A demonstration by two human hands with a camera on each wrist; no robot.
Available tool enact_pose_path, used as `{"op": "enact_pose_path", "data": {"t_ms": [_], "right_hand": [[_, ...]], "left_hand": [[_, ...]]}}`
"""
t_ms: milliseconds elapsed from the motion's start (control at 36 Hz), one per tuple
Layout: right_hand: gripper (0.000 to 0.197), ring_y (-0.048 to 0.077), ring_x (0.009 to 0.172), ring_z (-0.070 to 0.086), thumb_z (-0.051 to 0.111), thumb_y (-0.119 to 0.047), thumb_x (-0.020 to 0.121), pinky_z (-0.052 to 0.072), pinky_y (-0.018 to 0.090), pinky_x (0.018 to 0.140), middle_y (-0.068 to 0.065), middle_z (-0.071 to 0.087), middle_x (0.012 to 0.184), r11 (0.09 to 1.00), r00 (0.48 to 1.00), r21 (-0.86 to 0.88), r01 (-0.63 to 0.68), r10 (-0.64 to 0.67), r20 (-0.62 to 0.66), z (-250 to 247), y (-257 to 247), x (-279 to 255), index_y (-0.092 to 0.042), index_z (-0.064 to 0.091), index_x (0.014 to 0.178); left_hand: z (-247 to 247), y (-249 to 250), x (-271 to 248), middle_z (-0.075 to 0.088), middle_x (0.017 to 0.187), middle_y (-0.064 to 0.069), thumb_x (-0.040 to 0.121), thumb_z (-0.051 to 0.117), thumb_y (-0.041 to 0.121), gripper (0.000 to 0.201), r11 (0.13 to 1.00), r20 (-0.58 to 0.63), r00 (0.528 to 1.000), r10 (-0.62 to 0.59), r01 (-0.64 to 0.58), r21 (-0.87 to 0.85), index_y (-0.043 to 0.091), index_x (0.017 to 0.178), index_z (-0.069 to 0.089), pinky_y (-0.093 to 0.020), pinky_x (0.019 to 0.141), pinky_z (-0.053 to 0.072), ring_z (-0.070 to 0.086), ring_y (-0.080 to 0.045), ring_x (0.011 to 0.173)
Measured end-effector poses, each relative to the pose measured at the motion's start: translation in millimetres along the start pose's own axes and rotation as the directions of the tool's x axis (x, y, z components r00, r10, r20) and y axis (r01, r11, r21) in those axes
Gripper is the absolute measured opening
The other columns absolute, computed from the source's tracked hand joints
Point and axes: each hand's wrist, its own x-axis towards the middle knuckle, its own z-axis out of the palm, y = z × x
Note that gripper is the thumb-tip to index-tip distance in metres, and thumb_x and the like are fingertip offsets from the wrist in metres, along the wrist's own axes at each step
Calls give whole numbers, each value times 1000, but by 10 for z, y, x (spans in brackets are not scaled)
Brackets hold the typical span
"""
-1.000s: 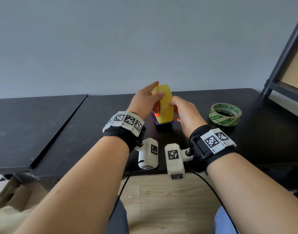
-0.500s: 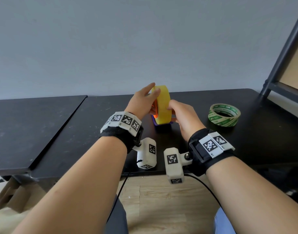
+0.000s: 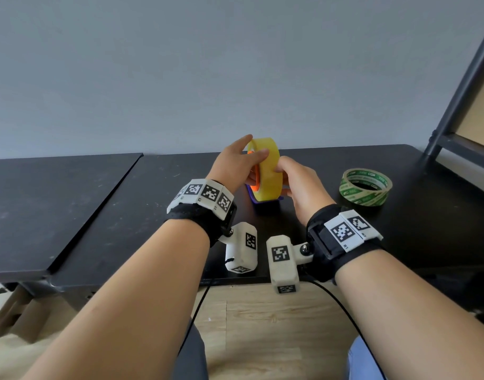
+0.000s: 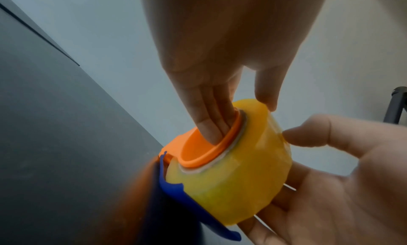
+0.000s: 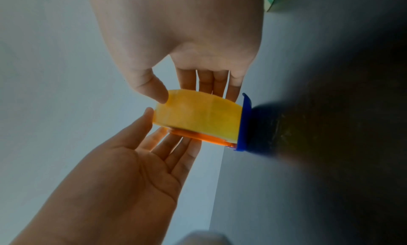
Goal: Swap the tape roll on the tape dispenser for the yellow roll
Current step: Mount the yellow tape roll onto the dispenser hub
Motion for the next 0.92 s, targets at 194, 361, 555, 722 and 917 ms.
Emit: {"op": "enact_pose_path", "data": {"t_ms": [194,361,555,722,917], "right_hand": [[13,25,85,60,56,-18,80,52,40,82,22,67,103,1000,1000,6,5,-5,7,1,16,20,-12,61,90],[18,36,106,64,54,-13,78,49,49,98,26,60,127,1000,1000,-26,-16,16,-12,19,9,0,-8,62,93],[27,24,87,59,55,-21,69,51,38,80,12,59,96,1000,1000,-12,-18,18,-3,18,13,-11,-12,62,93],[16,26,89,63,57,-21,81,49,35,78,22,68,109,1000,1000,-21,2,-2,9,13,-10,-59,-12,63,92],[18,36,111,63,60,-29,78,50,48,97,21,65,121,999,1000,-30,-14,14,-3,32,-31,-67,-15,64,88]], "left_hand": [[-3,22,-11,65,82,-18,93,62,28,65,1000,-6,1000,3,-3,13,19,151,34,-45,77,61,66,-28,73],[-2,41,-8,64,79,-21,94,60,28,62,1000,-14,1000,0,0,20,18,150,36,-47,76,61,65,-29,69],[3,47,-9,67,79,-18,95,58,31,60,999,-29,1000,5,-4,37,19,150,38,-50,78,61,67,-30,71],[6,-5,-45,69,112,-20,92,58,42,64,997,-21,999,40,-39,64,24,150,37,-48,80,61,72,-30,76],[-14,-42,-60,69,104,-14,93,59,30,64,1000,8,1000,12,-12,-5,24,152,33,-48,90,57,67,-24,81]]}}
